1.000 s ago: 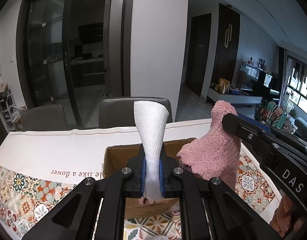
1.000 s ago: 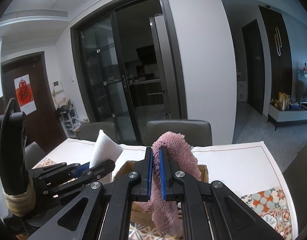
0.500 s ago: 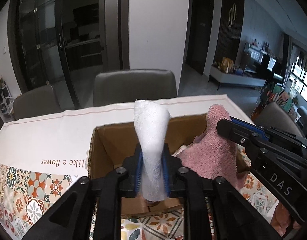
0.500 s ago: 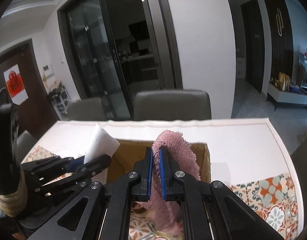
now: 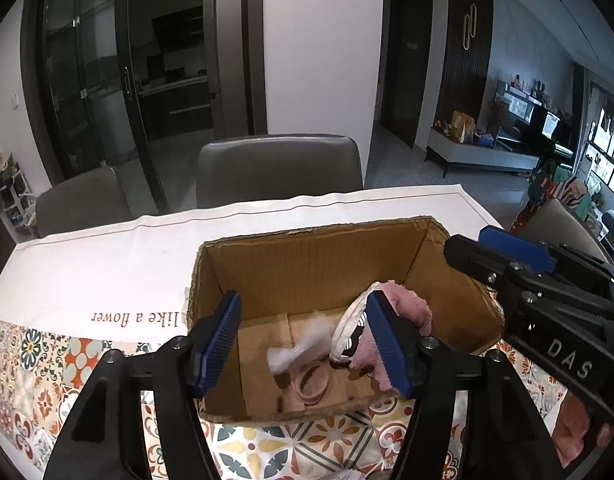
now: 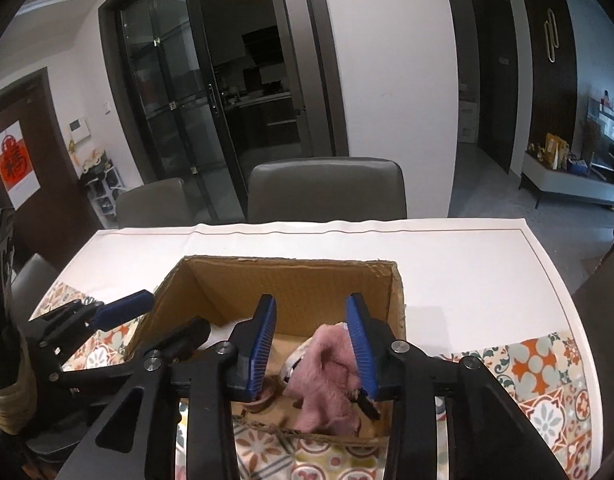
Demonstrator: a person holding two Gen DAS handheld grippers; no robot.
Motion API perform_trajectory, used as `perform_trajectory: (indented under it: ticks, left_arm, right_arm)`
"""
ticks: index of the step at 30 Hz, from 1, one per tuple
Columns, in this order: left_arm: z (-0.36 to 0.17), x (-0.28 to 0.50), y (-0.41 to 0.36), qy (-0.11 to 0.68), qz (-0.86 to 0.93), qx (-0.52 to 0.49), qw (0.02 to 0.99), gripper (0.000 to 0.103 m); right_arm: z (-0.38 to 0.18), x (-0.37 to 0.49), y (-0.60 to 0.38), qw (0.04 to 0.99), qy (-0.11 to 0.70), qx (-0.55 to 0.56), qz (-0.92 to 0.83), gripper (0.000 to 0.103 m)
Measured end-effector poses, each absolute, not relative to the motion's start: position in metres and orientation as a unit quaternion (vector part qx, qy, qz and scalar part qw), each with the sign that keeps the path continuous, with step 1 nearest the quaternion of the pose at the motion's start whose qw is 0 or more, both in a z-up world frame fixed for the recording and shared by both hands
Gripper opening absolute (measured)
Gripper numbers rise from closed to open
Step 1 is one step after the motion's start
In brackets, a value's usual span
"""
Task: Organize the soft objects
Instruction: 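Open both tools to drop the cloth and towel into the box, then withdraw both tools from the box and lower them toward the headband and tissue pack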
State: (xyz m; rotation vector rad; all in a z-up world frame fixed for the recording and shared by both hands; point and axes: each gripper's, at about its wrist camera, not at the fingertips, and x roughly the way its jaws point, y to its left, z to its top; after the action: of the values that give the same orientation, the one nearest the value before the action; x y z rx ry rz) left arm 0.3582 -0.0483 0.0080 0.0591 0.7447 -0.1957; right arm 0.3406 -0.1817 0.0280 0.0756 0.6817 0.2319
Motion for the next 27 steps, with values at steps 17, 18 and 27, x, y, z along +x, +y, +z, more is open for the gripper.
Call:
perform_trajectory:
  ticks: [17,18,27]
  left_arm:
    - [0.049,0.284,-0.037,0.306,-0.074,0.044,0.948,0.069]
    - [0.05,0.28,-0.035,0.305,-0.073,0.043,0.949,0.07]
    - [0.052,0.242,-0.02,0.283,-0.05,0.06,0.956,0.072]
  right_arm:
    - [0.063,0.285,-0.186,0.947,0.303,0.056,0.091,0.049]
    - [0.064,0.28,-0.185,0.947,0.301,0.058,0.092,0.049]
    - [0.072,0.246,-0.172,0.95,0.292,0.05,0.098,0.049]
